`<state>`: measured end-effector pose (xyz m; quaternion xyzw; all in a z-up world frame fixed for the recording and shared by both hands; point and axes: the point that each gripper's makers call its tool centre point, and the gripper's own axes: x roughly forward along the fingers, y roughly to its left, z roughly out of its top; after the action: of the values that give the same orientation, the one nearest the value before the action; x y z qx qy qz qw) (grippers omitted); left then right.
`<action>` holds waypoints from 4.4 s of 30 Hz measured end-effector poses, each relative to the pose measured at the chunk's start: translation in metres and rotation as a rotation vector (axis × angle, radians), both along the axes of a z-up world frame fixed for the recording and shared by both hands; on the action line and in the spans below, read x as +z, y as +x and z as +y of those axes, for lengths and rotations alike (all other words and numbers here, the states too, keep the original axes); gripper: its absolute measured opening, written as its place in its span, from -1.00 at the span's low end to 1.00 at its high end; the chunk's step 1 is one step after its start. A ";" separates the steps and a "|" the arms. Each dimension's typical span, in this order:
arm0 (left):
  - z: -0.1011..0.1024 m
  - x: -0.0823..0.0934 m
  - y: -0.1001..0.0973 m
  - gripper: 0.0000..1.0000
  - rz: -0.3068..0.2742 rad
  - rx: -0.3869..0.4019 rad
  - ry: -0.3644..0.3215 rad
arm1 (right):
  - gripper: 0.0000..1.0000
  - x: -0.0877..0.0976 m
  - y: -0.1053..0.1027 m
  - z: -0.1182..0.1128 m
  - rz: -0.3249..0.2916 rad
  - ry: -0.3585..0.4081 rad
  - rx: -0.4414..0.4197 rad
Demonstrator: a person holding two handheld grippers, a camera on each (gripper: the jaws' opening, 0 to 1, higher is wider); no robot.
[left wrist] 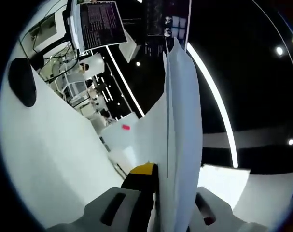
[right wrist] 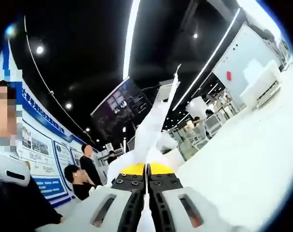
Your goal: Organize the stack of printing papers by aligning and flattening the scattered papers on the table
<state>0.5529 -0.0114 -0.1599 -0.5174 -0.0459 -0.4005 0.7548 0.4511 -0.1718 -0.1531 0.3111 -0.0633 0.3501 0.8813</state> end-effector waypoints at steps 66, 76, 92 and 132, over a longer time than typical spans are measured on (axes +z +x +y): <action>0.000 -0.002 0.001 -0.87 0.004 0.006 0.016 | -1.00 -0.080 -0.008 0.089 0.106 -0.316 0.158; -0.004 0.017 -0.007 -0.88 -0.098 -0.009 0.068 | -0.52 -0.088 0.002 0.058 0.125 -0.419 0.068; -0.026 0.053 -0.026 -0.88 -0.326 -0.175 0.207 | -0.14 -0.031 0.013 -0.001 0.060 -0.405 -0.068; -0.094 0.100 -0.039 -0.76 -0.828 -0.223 0.593 | -1.00 0.053 0.019 0.011 -0.322 -0.706 -0.187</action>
<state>0.5137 -0.1058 -0.0594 -0.0814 -0.1697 -0.6452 0.7405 0.4700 -0.1605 -0.1005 -0.0767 -0.1047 0.3131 0.9408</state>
